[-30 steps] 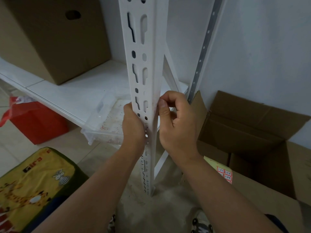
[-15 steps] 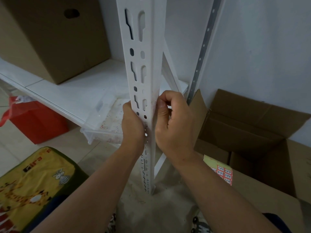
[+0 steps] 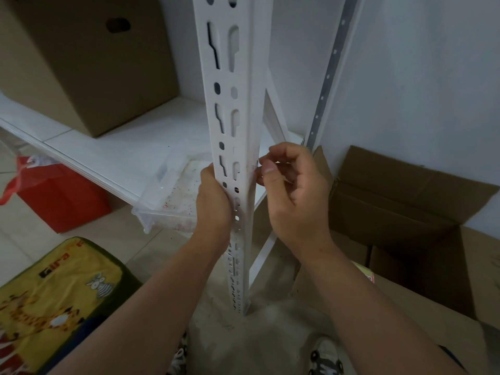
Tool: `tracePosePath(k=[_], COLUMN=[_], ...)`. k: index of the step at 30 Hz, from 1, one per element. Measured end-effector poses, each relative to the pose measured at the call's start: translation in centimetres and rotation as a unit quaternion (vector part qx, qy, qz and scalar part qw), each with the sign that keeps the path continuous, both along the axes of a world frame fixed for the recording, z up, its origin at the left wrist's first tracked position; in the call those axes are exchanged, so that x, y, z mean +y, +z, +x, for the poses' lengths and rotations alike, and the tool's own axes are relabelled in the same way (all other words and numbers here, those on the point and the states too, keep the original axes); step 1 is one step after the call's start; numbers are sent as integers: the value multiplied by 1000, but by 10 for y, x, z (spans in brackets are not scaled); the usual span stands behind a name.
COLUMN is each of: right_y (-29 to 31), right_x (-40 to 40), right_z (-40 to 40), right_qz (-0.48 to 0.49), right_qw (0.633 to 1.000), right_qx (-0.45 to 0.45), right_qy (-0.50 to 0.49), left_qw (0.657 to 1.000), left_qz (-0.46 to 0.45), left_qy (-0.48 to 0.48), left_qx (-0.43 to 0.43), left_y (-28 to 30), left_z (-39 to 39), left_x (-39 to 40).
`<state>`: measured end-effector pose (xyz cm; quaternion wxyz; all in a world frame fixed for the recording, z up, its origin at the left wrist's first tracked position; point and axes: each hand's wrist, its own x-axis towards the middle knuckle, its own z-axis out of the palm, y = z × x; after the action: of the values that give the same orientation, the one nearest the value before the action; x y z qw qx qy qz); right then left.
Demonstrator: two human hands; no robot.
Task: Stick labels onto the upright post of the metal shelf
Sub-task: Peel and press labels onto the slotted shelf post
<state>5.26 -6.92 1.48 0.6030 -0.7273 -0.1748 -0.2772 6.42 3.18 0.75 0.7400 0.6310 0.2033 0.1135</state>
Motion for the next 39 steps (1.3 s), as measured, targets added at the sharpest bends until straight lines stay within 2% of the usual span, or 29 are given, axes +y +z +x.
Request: tracePosePath(k=[8, 14, 19, 22, 27, 31, 37, 39], right_y=[5, 22, 27, 24, 17, 13, 11, 13], right_x=[-10, -18, -14, -8, -6, -6, -5, -5], right_z=[1, 4, 3, 1, 1, 0, -1, -1], right_qz=[-209, -321, -325, -293, -250, -206, -181, -194], right_qw=[966, 930, 931, 940, 954, 970, 977, 974], right_qx=[-130, -154, -129, -125, -124, -82, -47, -63], right_qy=[-78, -90, -107, -124, -114, -95, -99, -98], left_qw=[1000, 1000, 1000, 1000, 1000, 1000, 1000, 1000], left_qz=[11, -4, -12, -16, -17, -2, 8, 5], left_qy=[-4, 11, 11, 7, 4, -2, -14, -13], left_qx=[-10, -11, -9, -14, -13, -18, -12, -13], left_y=[-3, 1, 1, -1, 0, -1, -2, 0], left_z=[1, -2, -2, -2, 0, 0, 0, -2], left_x=[2, -2, -3, -2, -1, 1, 1, 1])
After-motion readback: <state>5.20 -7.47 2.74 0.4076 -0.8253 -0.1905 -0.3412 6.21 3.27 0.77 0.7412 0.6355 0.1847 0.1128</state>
